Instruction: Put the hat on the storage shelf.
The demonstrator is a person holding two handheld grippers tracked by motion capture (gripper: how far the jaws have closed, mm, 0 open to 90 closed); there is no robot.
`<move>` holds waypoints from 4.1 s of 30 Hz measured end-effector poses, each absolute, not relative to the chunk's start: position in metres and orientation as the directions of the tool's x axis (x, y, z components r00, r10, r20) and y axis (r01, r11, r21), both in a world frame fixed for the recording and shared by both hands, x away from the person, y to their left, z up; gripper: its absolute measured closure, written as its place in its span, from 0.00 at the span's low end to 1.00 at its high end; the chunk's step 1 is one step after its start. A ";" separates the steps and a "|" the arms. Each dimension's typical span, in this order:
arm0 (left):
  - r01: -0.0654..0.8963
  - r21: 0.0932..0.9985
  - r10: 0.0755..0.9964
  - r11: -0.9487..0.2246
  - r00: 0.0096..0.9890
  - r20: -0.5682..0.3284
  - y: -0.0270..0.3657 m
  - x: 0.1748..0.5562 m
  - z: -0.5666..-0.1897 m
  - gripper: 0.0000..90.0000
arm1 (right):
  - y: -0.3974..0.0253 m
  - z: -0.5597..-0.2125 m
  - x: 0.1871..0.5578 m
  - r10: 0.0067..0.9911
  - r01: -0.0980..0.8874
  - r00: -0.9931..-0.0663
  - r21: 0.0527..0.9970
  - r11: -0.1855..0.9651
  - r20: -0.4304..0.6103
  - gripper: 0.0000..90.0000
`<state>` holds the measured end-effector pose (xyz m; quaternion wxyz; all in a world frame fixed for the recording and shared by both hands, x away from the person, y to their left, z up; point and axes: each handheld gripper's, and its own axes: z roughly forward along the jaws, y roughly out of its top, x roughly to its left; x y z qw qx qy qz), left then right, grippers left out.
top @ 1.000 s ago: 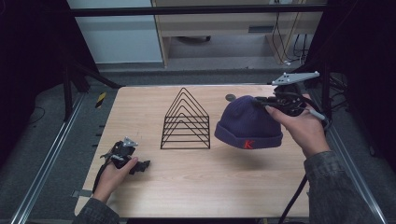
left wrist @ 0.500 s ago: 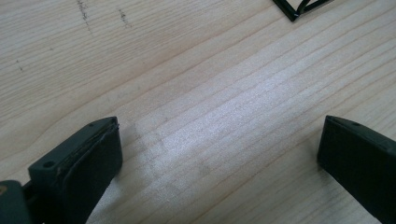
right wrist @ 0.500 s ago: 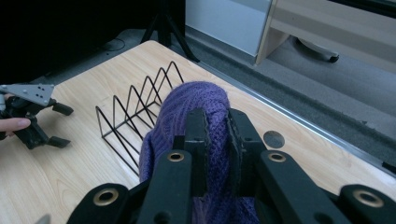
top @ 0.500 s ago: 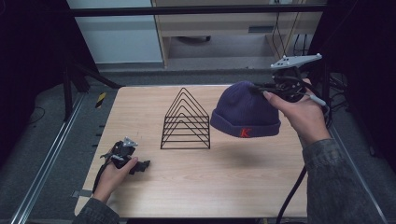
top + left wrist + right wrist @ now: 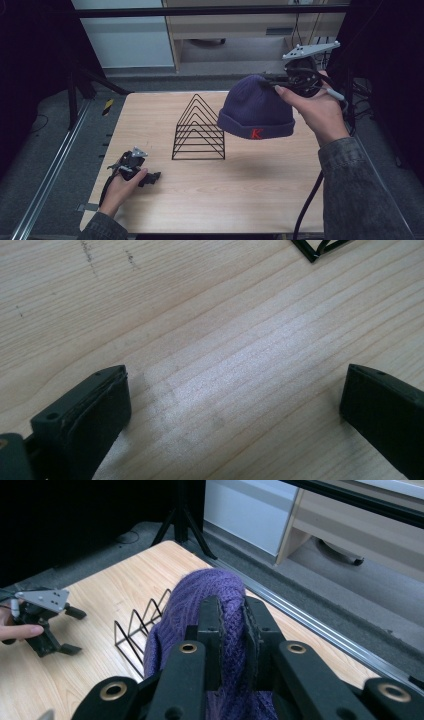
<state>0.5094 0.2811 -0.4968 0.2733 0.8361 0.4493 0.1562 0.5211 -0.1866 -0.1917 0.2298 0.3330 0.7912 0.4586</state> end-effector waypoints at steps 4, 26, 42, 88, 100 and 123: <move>0.667 0.591 0.833 -0.454 0.554 0.014 0.281 0.510 -0.495 0.01 | -0.183 -0.188 0.520 0.732 0.310 -0.679 0.883 0.352 -0.054 0.89; 0.506 0.786 0.806 -0.355 0.591 -0.017 0.278 0.493 -0.419 0.05 | -0.171 -0.177 0.516 0.705 0.277 -0.708 0.897 0.346 -0.053 0.89; 0.341 0.875 0.704 -0.343 0.711 -0.001 0.238 0.501 -0.323 0.05 | -0.152 -0.172 0.518 0.678 0.258 -0.733 0.904 0.340 -0.046 0.89; 0.340 0.893 0.716 -0.295 0.697 -0.029 0.192 0.555 -0.308 0.76 | -0.097 -0.205 0.574 0.674 0.271 -0.739 0.923 0.272 0.019 0.88; 0.346 0.892 0.748 -0.290 0.664 -0.014 0.209 0.551 -0.319 0.77 | -0.082 -0.222 0.584 0.669 0.301 -0.742 0.909 0.288 0.034 0.88; 0.382 0.874 0.751 -0.301 0.660 -0.030 0.226 0.547 -0.344 0.77 | -0.061 -0.237 0.581 0.635 0.316 -0.772 0.867 0.385 -0.001 0.88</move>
